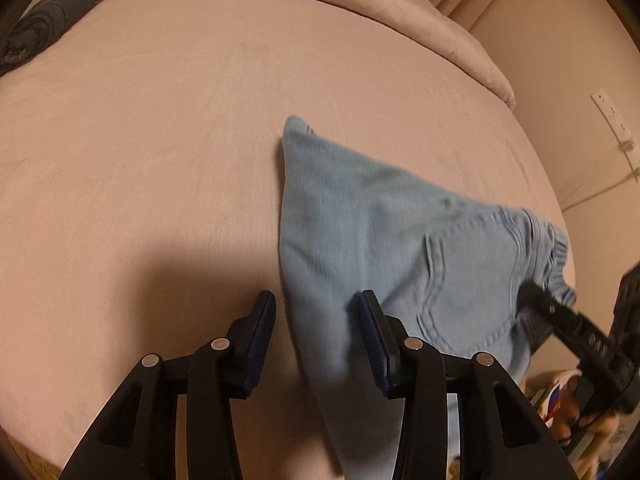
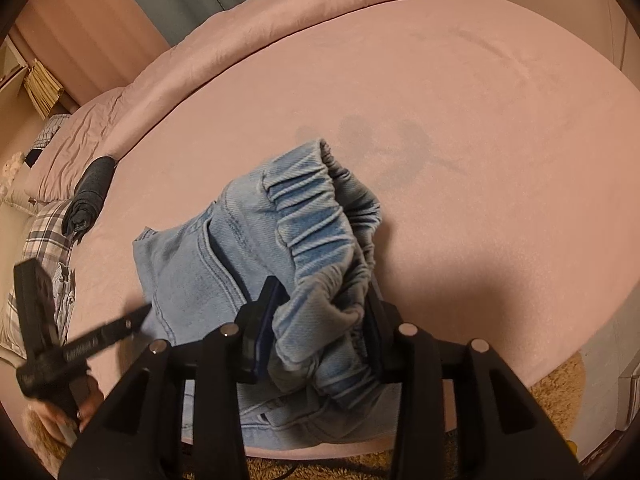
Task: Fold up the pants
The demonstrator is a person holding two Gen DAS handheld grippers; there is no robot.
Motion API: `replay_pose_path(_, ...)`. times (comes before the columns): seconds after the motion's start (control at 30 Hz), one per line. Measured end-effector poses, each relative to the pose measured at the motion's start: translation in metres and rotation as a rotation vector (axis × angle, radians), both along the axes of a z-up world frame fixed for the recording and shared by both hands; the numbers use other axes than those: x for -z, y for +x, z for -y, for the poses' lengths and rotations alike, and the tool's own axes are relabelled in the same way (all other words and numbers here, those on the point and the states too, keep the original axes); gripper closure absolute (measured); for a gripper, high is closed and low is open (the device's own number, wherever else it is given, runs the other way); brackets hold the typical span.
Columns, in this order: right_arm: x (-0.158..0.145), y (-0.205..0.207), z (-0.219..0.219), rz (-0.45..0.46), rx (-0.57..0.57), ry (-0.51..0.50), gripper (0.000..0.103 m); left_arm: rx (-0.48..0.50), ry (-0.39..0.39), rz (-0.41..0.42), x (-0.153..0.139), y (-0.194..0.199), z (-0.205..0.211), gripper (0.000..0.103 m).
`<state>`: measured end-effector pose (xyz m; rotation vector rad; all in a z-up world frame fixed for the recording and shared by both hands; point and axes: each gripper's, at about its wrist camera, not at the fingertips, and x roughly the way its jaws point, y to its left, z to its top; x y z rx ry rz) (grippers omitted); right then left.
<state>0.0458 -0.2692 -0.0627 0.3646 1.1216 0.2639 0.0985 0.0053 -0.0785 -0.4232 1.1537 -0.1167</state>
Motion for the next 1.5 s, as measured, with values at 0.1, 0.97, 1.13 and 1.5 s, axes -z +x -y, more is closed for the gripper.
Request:
replay_pose_path(0.1, -0.003, -0.002, 0.0, 0.001, -0.005, -0.007, 0.066, 0.004, -0.027, -0.013, -0.002, -0.01, -0.003, 0.06)
replay_pose_path(0.97, -0.042, 0.003, 0.028, 0.009, -0.024, -0.07, 0.048, 0.063, -0.114, -0.037, 0.013, -0.054, 0.03, 0.067)
replay_pose_path(1.13, -0.086, 0.034, -0.025, 0.073, -0.25, 0.038, 0.048, 0.041, -0.126, -0.017, 0.012, -0.061, 0.024, 0.068)
replay_pose_path(1.5, -0.013, 0.095, -0.219, -0.116, -0.565, -0.065, 0.054, 0.052, -0.107, 0.012, 0.012, -0.068, 0.025, 0.073)
